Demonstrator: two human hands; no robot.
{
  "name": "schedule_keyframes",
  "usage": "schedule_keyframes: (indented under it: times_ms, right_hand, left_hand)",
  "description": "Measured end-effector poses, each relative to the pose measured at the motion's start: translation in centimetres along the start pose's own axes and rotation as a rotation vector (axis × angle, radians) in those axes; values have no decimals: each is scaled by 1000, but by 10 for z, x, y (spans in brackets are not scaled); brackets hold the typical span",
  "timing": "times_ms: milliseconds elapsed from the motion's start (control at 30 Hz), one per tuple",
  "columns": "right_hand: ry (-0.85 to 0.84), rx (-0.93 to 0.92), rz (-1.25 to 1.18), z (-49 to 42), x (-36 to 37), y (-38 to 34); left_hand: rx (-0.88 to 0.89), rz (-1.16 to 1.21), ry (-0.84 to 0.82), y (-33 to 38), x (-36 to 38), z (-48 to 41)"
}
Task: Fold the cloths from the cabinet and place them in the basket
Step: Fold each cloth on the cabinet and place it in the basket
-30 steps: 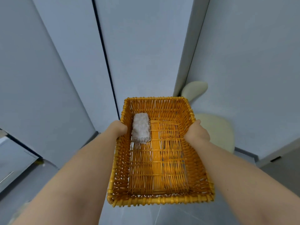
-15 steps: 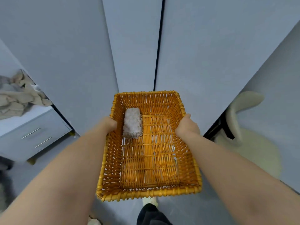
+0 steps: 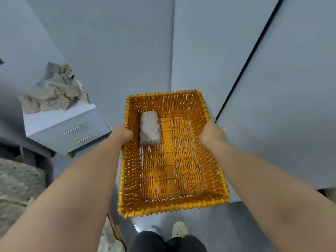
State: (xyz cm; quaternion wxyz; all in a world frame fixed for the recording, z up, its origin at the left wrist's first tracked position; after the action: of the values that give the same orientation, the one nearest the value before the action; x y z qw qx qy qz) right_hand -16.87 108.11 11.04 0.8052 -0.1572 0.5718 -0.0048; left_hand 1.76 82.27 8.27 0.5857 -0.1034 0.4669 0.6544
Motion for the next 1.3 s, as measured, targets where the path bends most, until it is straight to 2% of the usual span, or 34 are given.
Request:
schedule_keyframes:
  times_ms: [267,700,967,1167,1300]
  right_hand:
    - [-36,31,9,-31,16,-49]
    - [66,353,-219,-57,76,-118]
    - [74,427,-273,-69,101,-107]
    - [102,450,-245,-74,115,-93]
    - [100,540,-271,-72,134,-89]
  left_hand:
    - [18,6,-67,11,-24,-61]
    - [274,-237,-262,51,-64,-207]
    - [318,-302,-344,66,-40,-238]
    - [384,-366,-346,71,-16,-254]
    - [440,-451,-350,75,-1,-269]
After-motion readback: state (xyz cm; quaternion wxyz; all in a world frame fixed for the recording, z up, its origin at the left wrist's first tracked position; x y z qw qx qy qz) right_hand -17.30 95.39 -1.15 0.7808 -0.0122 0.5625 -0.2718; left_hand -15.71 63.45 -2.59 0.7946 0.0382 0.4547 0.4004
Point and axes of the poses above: each hand's wrist, its own z-axis away from the middle knuckle, its own x-axis out of the palm, y = z × x, the point moved 7 cm from there along -z, towards the middle knuckle, and after that the axes turned 1 degree about z, right-handed, at the moved point
